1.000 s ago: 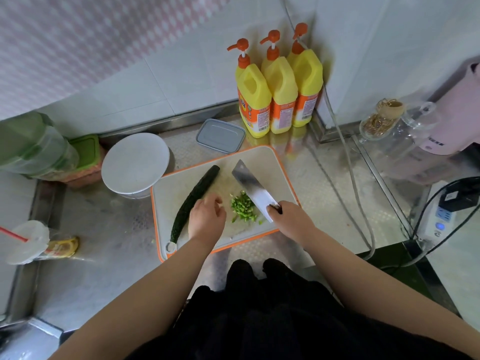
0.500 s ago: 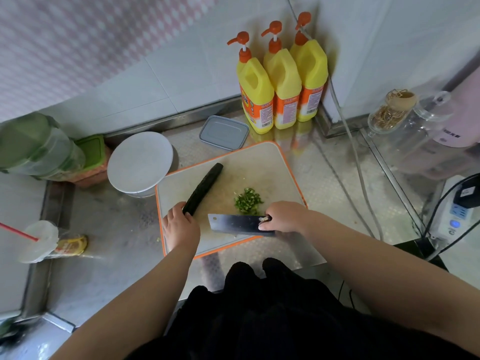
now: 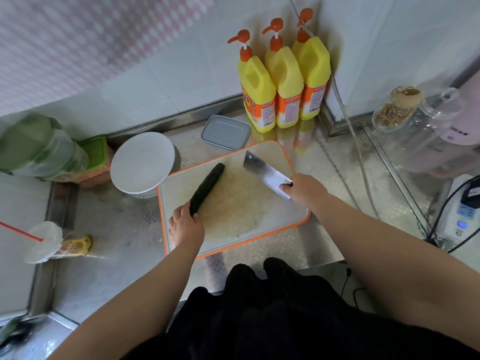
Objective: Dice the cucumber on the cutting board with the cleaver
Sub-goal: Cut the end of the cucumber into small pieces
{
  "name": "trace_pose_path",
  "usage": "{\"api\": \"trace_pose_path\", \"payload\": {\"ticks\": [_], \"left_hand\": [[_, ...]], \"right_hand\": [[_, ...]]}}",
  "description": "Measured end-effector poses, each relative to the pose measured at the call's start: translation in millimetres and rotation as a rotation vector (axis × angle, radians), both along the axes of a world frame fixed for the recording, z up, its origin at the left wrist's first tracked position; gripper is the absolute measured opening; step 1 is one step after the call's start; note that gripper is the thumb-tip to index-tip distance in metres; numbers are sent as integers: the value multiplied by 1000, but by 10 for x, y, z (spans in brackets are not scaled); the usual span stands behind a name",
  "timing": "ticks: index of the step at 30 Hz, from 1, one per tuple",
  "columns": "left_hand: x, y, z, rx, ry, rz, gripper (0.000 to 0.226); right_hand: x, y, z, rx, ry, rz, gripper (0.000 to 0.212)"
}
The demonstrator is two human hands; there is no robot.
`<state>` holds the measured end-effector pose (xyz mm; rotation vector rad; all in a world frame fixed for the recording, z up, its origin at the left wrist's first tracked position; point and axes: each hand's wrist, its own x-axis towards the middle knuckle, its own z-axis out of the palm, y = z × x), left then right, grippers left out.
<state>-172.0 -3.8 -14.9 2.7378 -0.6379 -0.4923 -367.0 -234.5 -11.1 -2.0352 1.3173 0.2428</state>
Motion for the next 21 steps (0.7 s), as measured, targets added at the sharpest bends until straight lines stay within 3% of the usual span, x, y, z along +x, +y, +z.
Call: {"api": "trace_pose_path", "payload": {"ticks": [4,12,21], "left_hand": [[16,2,5,7,6,-7,47],[6,8,-6,-6,8,-3,47],[22,12,-3,-4,21,-11,48]], "right_hand": [[-9,104,20,3,-24,72,40],[-21,425,32,75,16,424,45],[98,638,73,26,111,675,36]]}}
